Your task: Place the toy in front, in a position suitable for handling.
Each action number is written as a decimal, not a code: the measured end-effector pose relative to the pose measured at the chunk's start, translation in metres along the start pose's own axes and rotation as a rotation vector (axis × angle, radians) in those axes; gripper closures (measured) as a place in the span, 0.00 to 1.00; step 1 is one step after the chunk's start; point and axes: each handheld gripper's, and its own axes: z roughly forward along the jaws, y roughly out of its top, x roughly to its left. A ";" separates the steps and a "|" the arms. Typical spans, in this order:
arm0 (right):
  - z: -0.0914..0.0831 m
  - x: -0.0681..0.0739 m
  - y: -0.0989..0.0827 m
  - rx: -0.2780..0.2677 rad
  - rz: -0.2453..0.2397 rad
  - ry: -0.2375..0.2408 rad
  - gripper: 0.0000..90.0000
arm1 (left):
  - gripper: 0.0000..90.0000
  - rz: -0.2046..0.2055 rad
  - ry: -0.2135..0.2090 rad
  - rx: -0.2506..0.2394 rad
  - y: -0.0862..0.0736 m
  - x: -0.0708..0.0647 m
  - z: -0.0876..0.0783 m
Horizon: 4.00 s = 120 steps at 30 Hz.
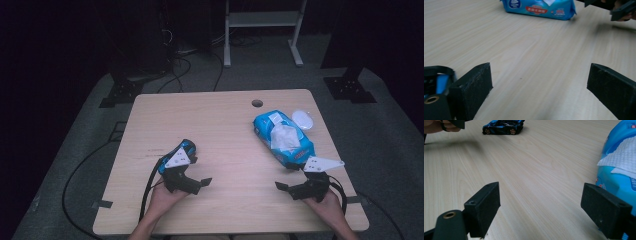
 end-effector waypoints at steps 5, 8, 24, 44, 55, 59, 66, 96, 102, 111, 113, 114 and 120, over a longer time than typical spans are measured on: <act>0.003 -0.003 -0.001 0.004 0.015 0.007 0.16 | 0.06 0.006 0.070 0.010 0.003 0.017 -0.005; 0.002 -0.002 -0.001 0.006 0.018 0.007 0.16 | 0.06 0.010 0.106 -0.003 0.002 0.025 -0.011; -0.011 -0.004 0.001 -0.062 0.040 -0.025 0.16 | 0.06 -0.025 0.210 0.056 -0.002 0.081 -0.030; -0.007 0.004 0.002 -0.023 0.015 -0.008 0.17 | 0.16 -0.025 0.196 0.404 -0.017 0.097 0.012; 0.000 0.008 0.002 0.014 -0.013 0.003 0.17 | 0.28 -0.057 0.200 0.402 -0.019 0.100 0.004; 0.000 0.008 0.003 0.009 -0.013 0.005 0.17 | 0.28 -0.058 0.199 0.408 -0.019 0.099 0.004; -0.002 0.008 0.003 0.003 -0.011 0.002 0.17 | 0.29 -0.042 0.203 0.420 -0.017 0.098 0.004; 0.000 0.008 0.003 0.009 -0.013 0.005 0.17 | 0.30 -0.021 0.223 0.342 0.004 0.090 -0.017; 0.001 0.007 0.003 0.008 -0.014 0.001 0.17 | 0.30 0.026 0.165 0.305 0.026 0.068 -0.017; -0.001 0.007 0.003 0.001 -0.013 -0.003 0.17 | 0.30 0.142 0.004 0.287 0.052 0.013 0.019; -0.002 0.007 0.003 -0.001 -0.010 -0.002 0.17 | 0.30 0.160 -0.064 0.285 0.054 -0.005 0.033; -0.002 0.007 0.003 -0.001 -0.009 -0.002 0.17 | 0.30 0.164 -0.081 0.285 0.054 -0.009 0.037; -0.003 0.006 0.003 -0.006 -0.008 -0.006 0.17 | 0.30 0.205 -0.158 0.305 0.051 -0.032 0.062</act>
